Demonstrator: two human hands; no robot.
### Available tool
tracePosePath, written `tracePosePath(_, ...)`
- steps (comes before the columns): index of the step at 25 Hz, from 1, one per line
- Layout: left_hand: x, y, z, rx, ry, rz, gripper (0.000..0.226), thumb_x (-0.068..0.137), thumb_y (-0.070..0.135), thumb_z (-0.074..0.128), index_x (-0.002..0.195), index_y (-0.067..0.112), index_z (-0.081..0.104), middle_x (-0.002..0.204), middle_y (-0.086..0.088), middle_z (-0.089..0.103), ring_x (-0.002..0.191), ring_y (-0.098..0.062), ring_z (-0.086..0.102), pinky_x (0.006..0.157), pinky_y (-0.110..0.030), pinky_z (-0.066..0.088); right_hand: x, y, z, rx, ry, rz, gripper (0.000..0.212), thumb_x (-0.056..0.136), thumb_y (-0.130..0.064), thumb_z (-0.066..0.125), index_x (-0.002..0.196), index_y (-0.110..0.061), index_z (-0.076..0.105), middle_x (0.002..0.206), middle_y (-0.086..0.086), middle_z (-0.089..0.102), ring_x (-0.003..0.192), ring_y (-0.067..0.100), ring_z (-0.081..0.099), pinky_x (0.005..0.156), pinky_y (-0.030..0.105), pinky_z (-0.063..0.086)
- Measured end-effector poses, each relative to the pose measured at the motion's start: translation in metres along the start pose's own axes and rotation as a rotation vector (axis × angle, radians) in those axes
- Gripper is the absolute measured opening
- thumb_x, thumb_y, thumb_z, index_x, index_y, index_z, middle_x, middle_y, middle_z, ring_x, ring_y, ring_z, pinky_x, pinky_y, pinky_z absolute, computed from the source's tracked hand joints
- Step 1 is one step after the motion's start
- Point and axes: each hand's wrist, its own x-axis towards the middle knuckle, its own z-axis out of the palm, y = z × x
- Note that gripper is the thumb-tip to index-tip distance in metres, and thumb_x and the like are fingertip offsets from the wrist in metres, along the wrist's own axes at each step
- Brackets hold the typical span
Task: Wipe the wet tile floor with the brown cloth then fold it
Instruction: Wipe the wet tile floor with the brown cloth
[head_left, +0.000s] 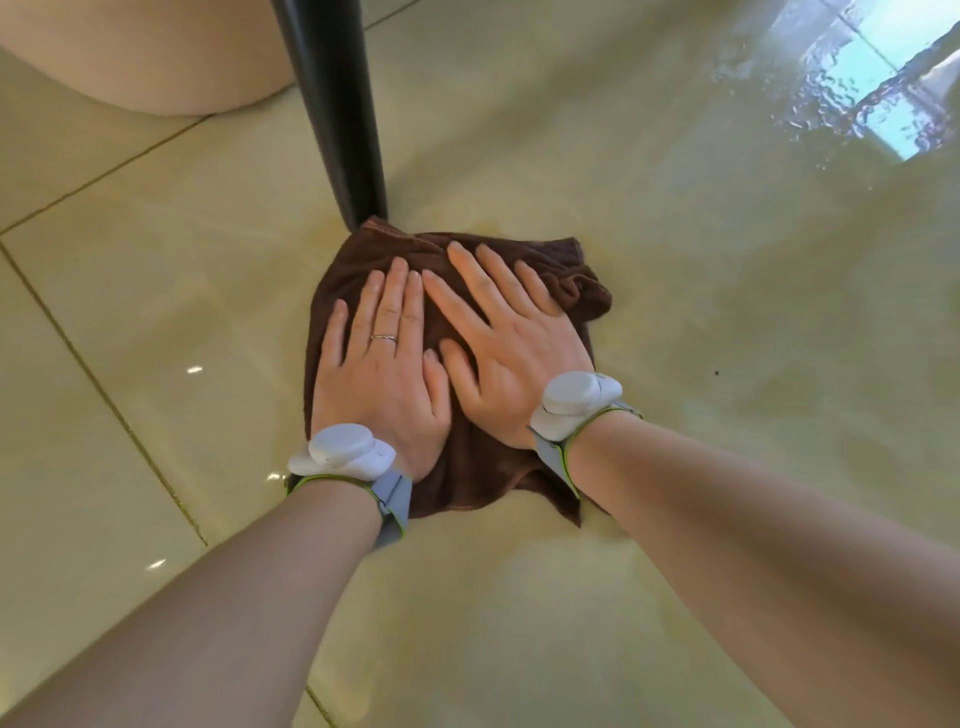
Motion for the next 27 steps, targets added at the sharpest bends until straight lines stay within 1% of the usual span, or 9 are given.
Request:
tracePosePath(6, 0.003, -0.001, -0.007, -0.001, -0.023, -0.003, 0.067, 0.101, 0.039, 0.025, 0.163, 0.015, 0.012, 0.171, 0.000, 0.009, 0.157, -0.016, 0.007, 0.127, -0.045, 0.011, 0.011, 0.020, -0.008, -0.004, -0.029, -0.091, 0.064, 0.102, -0.051, 0.036, 0.162, -0.030, 0.029, 0.172, 0.002, 0.020, 0.159, 0.023, 0.015, 0.129, 0.044, 0.011)
tracePosePath(9, 0.007, -0.004, -0.008, -0.014, -0.018, 0.025, 0.070, 0.100, 0.046, 0.026, 0.163, 0.017, 0.012, 0.171, 0.003, 0.009, 0.157, -0.015, 0.007, 0.127, -0.045, 0.011, 0.017, 0.032, -0.011, -0.010, 0.004, -0.112, 0.062, 0.103, -0.049, 0.037, 0.162, -0.029, 0.030, 0.171, 0.002, 0.023, 0.158, 0.021, 0.018, 0.130, 0.041, 0.010)
tracePosePath(13, 0.003, -0.005, -0.008, 0.000, -0.022, 0.019, 0.072, 0.099, 0.050, 0.021, 0.163, 0.019, 0.013, 0.171, 0.004, 0.008, 0.157, -0.014, 0.007, 0.128, -0.044, 0.010, 0.001, 0.037, -0.008, -0.007, 0.062, -0.052, 0.059, 0.104, -0.041, 0.039, 0.160, -0.024, 0.035, 0.168, 0.007, 0.030, 0.158, 0.023, 0.021, 0.130, 0.038, 0.010)
tracePosePath(15, -0.009, 0.000, -0.007, 0.013, -0.044, 0.062, 0.073, 0.098, 0.051, 0.021, 0.163, 0.018, 0.013, 0.171, 0.004, 0.008, 0.157, -0.014, 0.006, 0.128, -0.043, 0.009, -0.029, 0.035, -0.007, -0.031, 0.096, -0.007, 0.059, 0.104, -0.039, 0.039, 0.160, -0.022, 0.037, 0.167, 0.010, 0.032, 0.157, 0.025, 0.023, 0.130, 0.040, 0.011)
tracePosePath(17, -0.030, 0.009, -0.006, 0.020, -0.069, 0.106, 0.074, 0.098, 0.051, 0.022, 0.163, 0.018, 0.012, 0.171, 0.003, 0.007, 0.157, -0.014, 0.006, 0.127, -0.044, 0.010, -0.064, 0.032, -0.007, -0.023, 0.073, 0.043, 0.060, 0.103, -0.040, 0.040, 0.161, -0.023, 0.035, 0.168, 0.009, 0.029, 0.158, 0.025, 0.020, 0.130, 0.041, 0.010)
tracePosePath(22, -0.114, 0.037, -0.003, -0.008, -0.081, 0.238, 0.074, 0.098, 0.048, 0.031, 0.163, 0.016, 0.015, 0.171, 0.002, 0.009, 0.157, -0.015, 0.008, 0.127, -0.045, 0.012, -0.170, 0.011, -0.005, 0.017, 0.048, 0.191, 0.063, 0.101, -0.045, 0.043, 0.161, -0.032, 0.031, 0.171, 0.003, 0.021, 0.160, 0.022, 0.010, 0.131, 0.042, 0.009)
tracePosePath(24, -0.125, 0.039, -0.001, -0.006, -0.092, 0.271, 0.074, 0.098, 0.048, 0.033, 0.163, 0.016, 0.015, 0.171, 0.002, 0.009, 0.157, -0.014, 0.007, 0.127, -0.044, 0.011, -0.189, 0.008, -0.003, 0.016, 0.023, 0.230, 0.064, 0.101, -0.049, 0.042, 0.162, -0.035, 0.029, 0.172, 0.001, 0.019, 0.161, 0.021, 0.007, 0.131, 0.041, 0.007)
tracePosePath(27, -0.127, 0.039, -0.001, -0.004, -0.106, 0.294, 0.075, 0.098, 0.048, 0.033, 0.163, 0.017, 0.013, 0.171, 0.003, 0.008, 0.157, -0.014, 0.005, 0.127, -0.045, 0.012, -0.192, 0.011, -0.003, -0.007, -0.013, 0.219, 0.065, 0.101, -0.053, 0.039, 0.162, -0.037, 0.025, 0.173, 0.001, 0.016, 0.161, 0.020, 0.006, 0.131, 0.038, 0.002)
